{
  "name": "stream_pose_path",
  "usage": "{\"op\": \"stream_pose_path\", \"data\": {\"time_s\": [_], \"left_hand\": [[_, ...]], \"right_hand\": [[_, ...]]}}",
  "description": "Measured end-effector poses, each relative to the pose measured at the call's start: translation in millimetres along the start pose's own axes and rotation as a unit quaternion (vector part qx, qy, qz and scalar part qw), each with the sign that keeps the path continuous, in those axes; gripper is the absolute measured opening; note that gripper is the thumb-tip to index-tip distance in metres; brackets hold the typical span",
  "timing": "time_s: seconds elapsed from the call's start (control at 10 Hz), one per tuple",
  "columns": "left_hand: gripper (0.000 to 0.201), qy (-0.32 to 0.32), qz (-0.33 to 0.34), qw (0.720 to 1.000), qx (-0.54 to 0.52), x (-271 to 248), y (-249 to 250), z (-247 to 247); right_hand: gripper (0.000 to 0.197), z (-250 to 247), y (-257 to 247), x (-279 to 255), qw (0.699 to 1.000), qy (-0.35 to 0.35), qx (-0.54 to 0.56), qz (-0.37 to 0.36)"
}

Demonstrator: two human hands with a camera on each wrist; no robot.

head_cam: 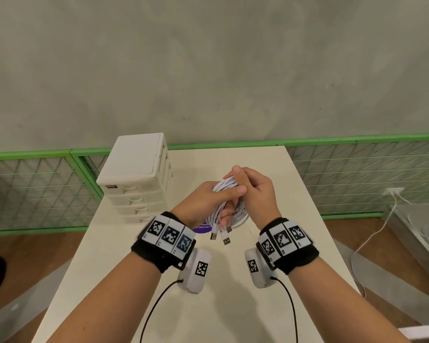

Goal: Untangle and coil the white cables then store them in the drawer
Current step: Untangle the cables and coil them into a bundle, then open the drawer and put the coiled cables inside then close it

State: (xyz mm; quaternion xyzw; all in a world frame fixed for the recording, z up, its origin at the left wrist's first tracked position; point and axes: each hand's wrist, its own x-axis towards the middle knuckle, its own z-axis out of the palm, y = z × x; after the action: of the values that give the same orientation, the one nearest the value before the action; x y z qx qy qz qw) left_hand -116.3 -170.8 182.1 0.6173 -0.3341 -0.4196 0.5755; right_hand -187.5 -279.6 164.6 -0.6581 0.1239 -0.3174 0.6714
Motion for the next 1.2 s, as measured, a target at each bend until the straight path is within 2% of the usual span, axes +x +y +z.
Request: {"op": "stream_pose_path", "data": {"time_s": [0.1, 0.2, 0.3, 0.4, 0.5, 0.6, 0.7, 0.8, 0.9, 1.0, 1.1, 1.2], "left_hand": [[0.054, 0.111, 0.026, 0.993, 0.017, 7, -5, 6], [0.063, 0.196, 0.043, 0.980, 0.013, 11, -13, 9], [0.051, 0.269, 0.048, 0.962, 0.013, 7, -17, 7], [0.049, 0.294, 0.041, 0.955, 0.003, -2, -24, -11], [0.055, 0.279, 0.029, 0.960, -0.012, -8, -33, -36], [0.057, 0.281, 0.000, 0.960, -0.016, -12, -44, -69], [0.042, 0.339, -0.041, 0.939, -0.029, -17, -66, -114], [0.027, 0.425, -0.120, 0.895, -0.061, -19, -106, -166], [0.017, 0.440, -0.238, 0.859, -0.111, -18, -143, -199], [0.014, 0.433, -0.294, 0.839, -0.152, -9, -157, -211], [0.028, 0.431, -0.282, 0.834, -0.197, 3, -166, -220], [0.035, 0.409, -0.305, 0.835, -0.206, 16, -182, -230]], "right_hand": [[0.030, -7, 8, 2, 0.999, 0.039, -0.016, -0.006], [0.034, -1, 15, 0, 0.999, 0.043, 0.013, 0.022], [0.038, 14, 19, 0, 0.996, 0.020, 0.054, 0.062], [0.029, 36, 24, 4, 0.996, 0.020, 0.029, 0.079], [0.026, 56, 30, 17, 0.997, 0.001, -0.036, 0.073], [0.027, 77, 39, 33, 0.991, -0.044, -0.114, 0.053], [0.031, 98, 48, 54, 0.961, -0.101, -0.258, 0.024], [0.026, 117, 57, 77, 0.900, -0.156, -0.408, -0.002], [0.040, 135, 67, 96, 0.836, -0.218, -0.501, -0.045], [0.048, 149, 76, 109, 0.789, -0.263, -0.553, -0.054], [0.047, 158, 86, 113, 0.767, -0.300, -0.565, -0.053], [0.044, 159, 94, 113, 0.778, -0.281, -0.559, -0.056]]}}
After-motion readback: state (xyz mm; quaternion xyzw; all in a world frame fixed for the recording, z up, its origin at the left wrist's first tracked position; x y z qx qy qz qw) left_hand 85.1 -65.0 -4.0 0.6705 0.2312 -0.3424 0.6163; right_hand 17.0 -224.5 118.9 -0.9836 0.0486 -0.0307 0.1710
